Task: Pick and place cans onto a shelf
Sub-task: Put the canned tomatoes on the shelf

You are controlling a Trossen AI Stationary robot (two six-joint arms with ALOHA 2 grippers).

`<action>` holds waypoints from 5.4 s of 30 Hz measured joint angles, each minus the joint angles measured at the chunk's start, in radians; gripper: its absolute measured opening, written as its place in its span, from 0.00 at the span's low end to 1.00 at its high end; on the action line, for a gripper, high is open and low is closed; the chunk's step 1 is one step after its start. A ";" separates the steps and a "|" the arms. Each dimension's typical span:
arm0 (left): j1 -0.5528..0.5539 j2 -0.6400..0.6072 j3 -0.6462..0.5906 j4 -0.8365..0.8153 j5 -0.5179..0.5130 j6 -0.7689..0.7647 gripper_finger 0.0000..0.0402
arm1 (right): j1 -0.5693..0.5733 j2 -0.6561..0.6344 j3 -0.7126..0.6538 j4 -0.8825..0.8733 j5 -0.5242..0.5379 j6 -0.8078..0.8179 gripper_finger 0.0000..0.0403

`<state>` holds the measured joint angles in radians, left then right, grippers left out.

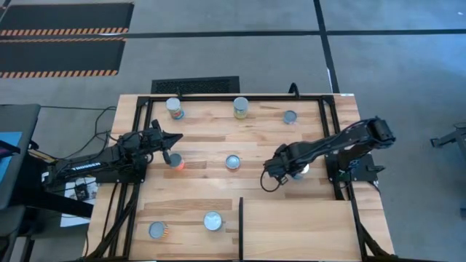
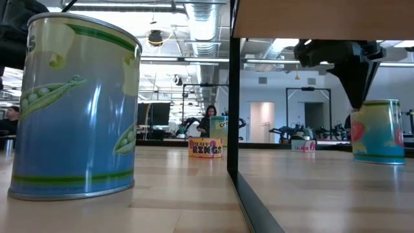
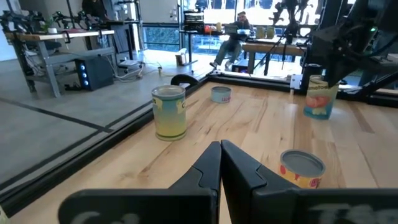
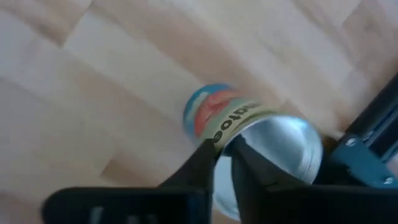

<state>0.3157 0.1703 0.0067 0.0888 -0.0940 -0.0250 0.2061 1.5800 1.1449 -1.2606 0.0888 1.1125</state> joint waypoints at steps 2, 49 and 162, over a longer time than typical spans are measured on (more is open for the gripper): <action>0.000 0.000 0.000 0.001 0.000 -0.003 0.00 | 0.012 -0.017 0.017 0.004 -0.018 0.006 0.04; 0.000 0.000 0.000 0.043 0.000 0.037 0.00 | 0.472 0.174 0.936 -0.310 -0.102 0.324 0.00; 0.000 0.000 0.000 0.069 0.000 0.029 0.00 | 0.418 0.367 0.930 0.049 -0.257 0.030 0.03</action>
<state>0.3158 0.1701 0.0064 0.1574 -0.0939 0.0036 0.6245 1.9472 2.0751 -1.2119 -0.1680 1.1430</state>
